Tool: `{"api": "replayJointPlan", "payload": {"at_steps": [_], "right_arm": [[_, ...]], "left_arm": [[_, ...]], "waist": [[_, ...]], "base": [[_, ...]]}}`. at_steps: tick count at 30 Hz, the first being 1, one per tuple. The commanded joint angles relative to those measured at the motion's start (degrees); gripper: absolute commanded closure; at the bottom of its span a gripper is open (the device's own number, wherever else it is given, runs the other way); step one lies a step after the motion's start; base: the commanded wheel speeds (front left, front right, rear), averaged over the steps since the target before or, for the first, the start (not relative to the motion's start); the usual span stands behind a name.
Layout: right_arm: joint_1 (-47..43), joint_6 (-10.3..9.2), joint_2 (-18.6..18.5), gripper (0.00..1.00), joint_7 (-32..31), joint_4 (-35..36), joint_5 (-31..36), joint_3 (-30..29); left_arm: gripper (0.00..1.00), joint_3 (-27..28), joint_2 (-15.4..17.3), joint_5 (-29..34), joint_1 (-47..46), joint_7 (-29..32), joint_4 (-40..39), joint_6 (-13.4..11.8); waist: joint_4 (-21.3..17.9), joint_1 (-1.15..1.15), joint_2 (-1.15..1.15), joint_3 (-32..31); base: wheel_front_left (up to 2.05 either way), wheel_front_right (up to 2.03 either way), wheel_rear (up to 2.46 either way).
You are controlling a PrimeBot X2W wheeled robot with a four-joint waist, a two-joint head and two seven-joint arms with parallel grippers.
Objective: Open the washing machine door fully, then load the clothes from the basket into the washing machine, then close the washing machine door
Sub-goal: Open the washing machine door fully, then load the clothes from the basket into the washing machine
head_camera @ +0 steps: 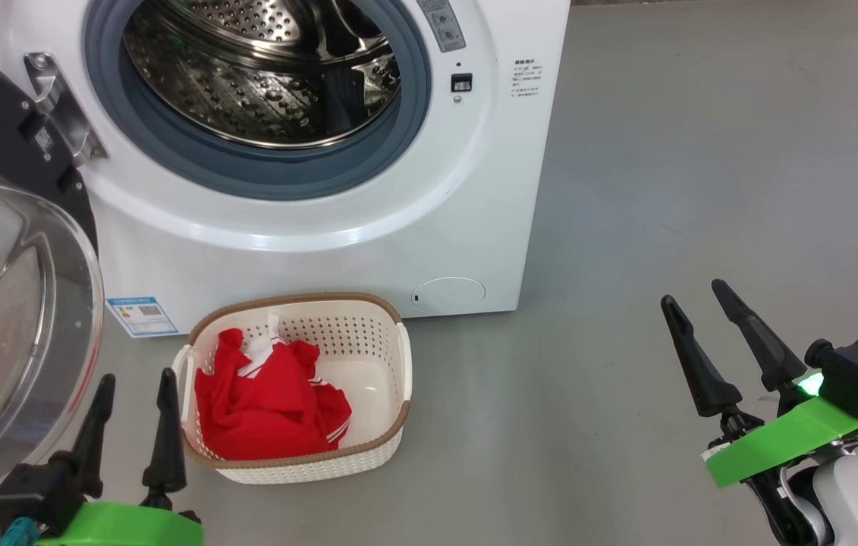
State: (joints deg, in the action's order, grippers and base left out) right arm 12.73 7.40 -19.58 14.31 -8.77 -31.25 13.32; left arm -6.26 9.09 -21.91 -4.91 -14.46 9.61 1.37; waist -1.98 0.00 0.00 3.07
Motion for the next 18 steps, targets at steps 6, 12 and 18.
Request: {"api": "replayJointPlan", "payload": {"at_steps": [6, 12, 18], "right_arm": [[-0.43, 0.09, -0.61, 0.00, 0.69, 1.66, 0.64, 0.34], [-0.49, 0.09, -0.54, 0.00, 0.69, 1.78, 0.62, 0.41], [-0.54, 0.09, -0.57, 0.00, 0.69, 1.87, 0.56, 0.49]], "left_arm": [[0.00, 3.07, 0.32, 1.41, -0.93, -0.53, -1.36, 1.35], [0.00, 3.72, -0.18, 2.05, -0.86, -0.53, -1.32, 1.97], [0.00, 4.14, -0.63, 2.58, -0.85, -0.53, -1.15, 2.44]], "waist": [[0.27, 0.00, 0.00, -0.09], [0.32, 0.00, 0.00, -0.20], [0.35, 0.00, 0.00, -0.27]], "base": [[0.00, 0.00, 0.00], [0.00, 0.00, 0.00], [0.00, 0.00, 0.00]]}}
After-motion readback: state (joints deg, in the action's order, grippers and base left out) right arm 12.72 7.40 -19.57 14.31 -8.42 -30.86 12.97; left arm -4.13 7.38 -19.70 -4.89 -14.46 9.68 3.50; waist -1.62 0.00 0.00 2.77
